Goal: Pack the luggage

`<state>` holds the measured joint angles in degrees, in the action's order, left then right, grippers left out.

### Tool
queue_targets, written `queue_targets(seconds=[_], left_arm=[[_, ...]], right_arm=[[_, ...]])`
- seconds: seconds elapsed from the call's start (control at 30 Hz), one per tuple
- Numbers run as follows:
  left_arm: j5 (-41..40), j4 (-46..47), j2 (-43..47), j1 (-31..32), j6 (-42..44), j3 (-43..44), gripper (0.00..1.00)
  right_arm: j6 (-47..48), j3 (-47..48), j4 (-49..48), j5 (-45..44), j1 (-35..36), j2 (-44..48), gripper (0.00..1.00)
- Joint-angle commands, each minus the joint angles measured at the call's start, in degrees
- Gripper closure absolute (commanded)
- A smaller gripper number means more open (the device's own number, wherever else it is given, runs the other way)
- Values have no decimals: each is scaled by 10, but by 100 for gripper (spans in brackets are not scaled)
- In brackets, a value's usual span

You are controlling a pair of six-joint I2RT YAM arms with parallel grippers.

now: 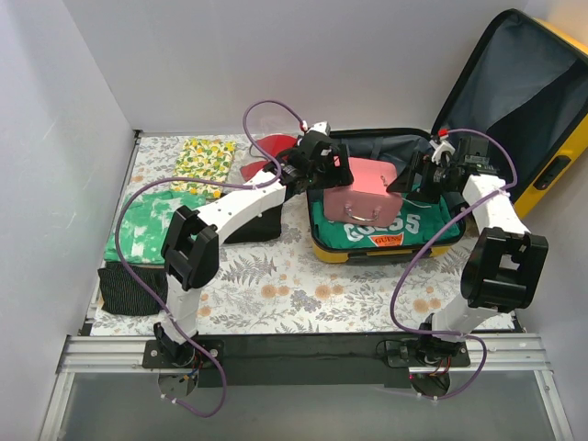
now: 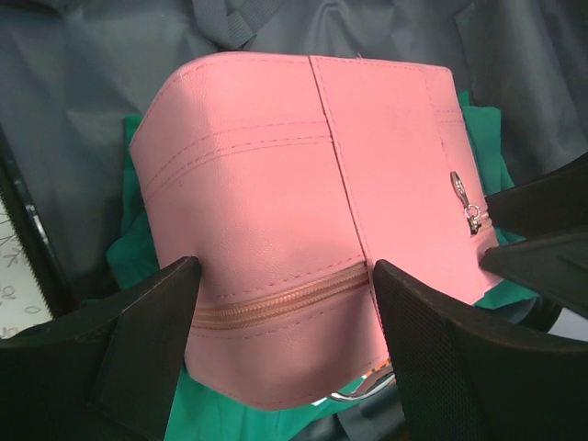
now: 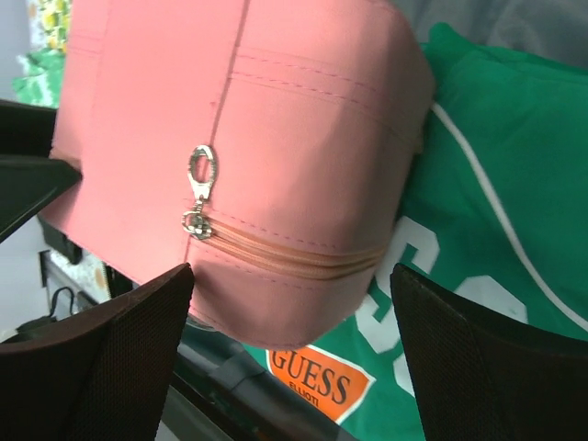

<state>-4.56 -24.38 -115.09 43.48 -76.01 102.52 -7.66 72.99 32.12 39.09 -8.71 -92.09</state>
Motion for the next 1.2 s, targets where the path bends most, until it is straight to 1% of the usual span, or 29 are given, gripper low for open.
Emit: queue_targets(seconds=[0.0,0.03,0.1,0.13,0.23,0.37,0.4,0.43,0.5,0.67,0.77,0.8,0.83,0.93,1.0,1.1,1.13,1.17], left_arm=[[17,-11,-17,-10,-27,17,27],[36,-8,-22,-10,-29,17,28],[45,2,-27,-11,-29,19,31],[68,6,-30,-11,-31,21,32],[92,27,-34,-12,-32,19,35],[136,85,-33,-12,-34,15,44],[142,96,-35,-12,-34,15,50],[150,106,-37,-12,-35,18,53],[170,133,-49,-12,-36,35,56],[184,196,-106,-12,-41,97,59],[184,214,-165,-11,-43,169,59],[184,219,-182,-11,-44,206,60],[186,226,-209,-11,-43,221,60],[177,267,-249,-4,-36,256,60],[176,291,-261,1,-34,263,60],[184,300,-269,9,-35,257,62],[189,302,-264,10,-33,246,63],[192,309,-256,10,-27,213,64]], right_arm=[[-9,12,-20,70,9,-9,8],[-12,12,-22,87,14,-10,8],[-22,16,-31,99,20,-12,9],[-24,19,-33,115,27,-15,9],[-31,29,-38,134,38,-19,12],[-34,56,-42,139,39,-19,21],[-31,65,-43,135,39,-19,23],[-29,81,-43,124,39,-18,24],[-27,97,-47,117,39,-22,26],[-14,142,-55,98,39,-47,28],[2,172,-58,78,34,-67,28],[8,188,-58,73,30,-72,28],[14,195,-58,61,27,-78,28],[41,230,-58,42,13,-103,28],[60,242,-58,37,5,-121,28],[74,251,-44,25,-1,-136,30],[95,246,-36,18,-3,-137,30],[101,239,-19,12,-3,-135,29]])
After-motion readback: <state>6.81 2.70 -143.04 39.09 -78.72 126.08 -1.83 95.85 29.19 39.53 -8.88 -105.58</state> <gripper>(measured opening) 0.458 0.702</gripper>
